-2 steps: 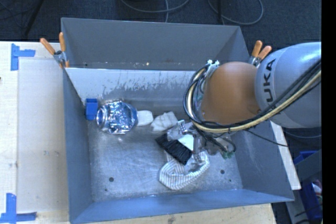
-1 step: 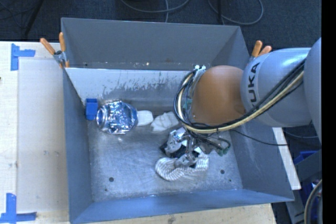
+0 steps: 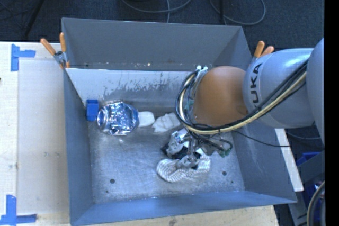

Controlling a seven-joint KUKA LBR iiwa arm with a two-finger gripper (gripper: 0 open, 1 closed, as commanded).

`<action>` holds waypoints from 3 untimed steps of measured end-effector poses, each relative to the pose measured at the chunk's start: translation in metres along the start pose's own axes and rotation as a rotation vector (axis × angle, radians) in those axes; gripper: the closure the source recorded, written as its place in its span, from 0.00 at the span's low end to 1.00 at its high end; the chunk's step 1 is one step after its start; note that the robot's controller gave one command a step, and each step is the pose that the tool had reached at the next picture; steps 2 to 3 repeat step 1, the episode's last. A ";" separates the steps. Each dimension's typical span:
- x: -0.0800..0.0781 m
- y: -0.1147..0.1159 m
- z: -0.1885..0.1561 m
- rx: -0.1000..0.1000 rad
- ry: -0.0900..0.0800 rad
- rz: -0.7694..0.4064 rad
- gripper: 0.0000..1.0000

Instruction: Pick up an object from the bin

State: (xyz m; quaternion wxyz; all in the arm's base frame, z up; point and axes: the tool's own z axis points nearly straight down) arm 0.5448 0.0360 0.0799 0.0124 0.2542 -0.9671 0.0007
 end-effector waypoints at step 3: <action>0.011 0.005 -0.135 0.004 -0.025 -0.011 1.00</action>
Offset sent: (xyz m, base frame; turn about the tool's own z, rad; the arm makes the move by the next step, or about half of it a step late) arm 0.0000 0.0000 0.0000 0.0000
